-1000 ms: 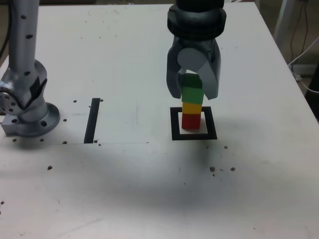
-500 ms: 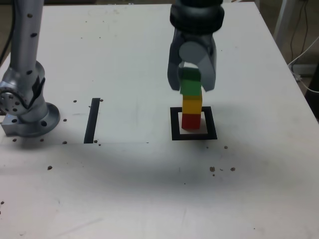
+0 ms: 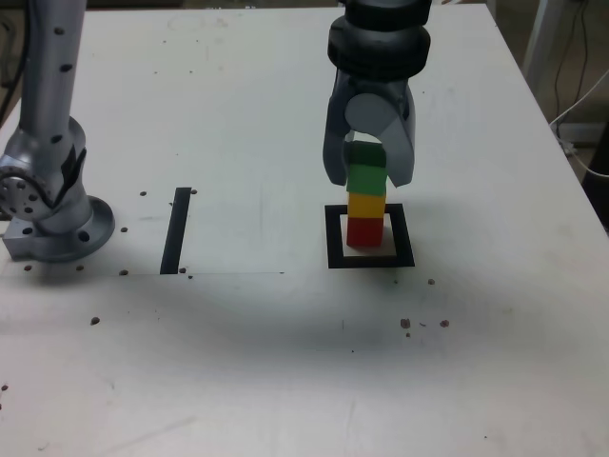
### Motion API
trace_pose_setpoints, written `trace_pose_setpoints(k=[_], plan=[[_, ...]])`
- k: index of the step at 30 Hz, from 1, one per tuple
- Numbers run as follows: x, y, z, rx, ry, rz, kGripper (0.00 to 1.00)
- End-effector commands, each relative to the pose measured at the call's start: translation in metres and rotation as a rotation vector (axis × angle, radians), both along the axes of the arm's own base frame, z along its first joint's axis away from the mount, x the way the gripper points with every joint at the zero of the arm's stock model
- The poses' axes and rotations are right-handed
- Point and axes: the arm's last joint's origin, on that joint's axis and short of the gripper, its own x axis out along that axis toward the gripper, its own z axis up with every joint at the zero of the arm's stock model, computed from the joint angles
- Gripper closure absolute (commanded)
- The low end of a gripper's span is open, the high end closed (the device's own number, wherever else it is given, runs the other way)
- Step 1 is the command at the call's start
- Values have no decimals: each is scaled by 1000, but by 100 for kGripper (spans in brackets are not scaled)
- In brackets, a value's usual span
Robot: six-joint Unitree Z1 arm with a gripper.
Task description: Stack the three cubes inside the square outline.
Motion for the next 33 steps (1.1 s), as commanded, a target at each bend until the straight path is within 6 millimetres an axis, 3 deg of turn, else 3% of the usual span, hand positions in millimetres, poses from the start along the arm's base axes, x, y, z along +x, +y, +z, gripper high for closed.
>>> trace_pose_setpoints(k=[1,17,33], plan=[[-1,1,2,2,-7,4,92],[-6,6,9,7,-20,16,91],[-4,10,3,-10,-10,30,81]])
